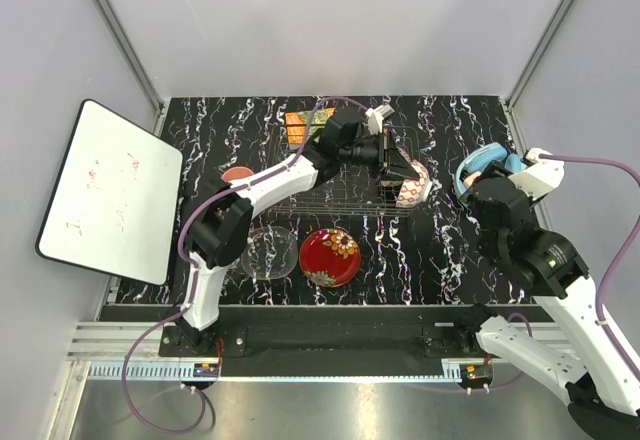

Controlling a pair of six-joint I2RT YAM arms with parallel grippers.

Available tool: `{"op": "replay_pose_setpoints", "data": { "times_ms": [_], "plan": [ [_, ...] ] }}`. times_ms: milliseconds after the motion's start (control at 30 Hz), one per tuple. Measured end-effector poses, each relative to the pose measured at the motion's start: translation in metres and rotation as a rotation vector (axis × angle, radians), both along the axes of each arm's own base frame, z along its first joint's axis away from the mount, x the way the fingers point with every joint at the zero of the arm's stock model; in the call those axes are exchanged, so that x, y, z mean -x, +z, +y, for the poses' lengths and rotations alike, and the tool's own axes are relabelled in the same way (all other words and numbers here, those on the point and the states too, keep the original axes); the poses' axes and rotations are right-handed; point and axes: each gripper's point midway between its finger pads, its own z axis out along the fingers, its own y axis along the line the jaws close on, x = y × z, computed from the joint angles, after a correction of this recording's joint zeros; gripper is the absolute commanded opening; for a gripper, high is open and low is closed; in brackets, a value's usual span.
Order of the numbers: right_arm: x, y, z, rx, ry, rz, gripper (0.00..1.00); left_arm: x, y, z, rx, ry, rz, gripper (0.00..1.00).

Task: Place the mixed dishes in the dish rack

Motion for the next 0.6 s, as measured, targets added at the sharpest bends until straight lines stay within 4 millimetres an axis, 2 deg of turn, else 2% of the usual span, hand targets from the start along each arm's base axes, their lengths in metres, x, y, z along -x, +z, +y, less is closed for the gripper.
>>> {"op": "replay_pose_setpoints", "data": {
  "times_ms": [300, 600],
  "plan": [
    [0.005, 0.002, -0.002, -0.016, 0.007, -0.016, 0.64, -0.019, 0.002, 0.004, 0.037, 0.042, -0.005, 0.00],
    [0.005, 0.001, -0.002, -0.012, 0.007, -0.014, 0.63, -0.037, -0.046, -0.001, -0.021, 0.070, 0.049, 0.00]
  ]
}}
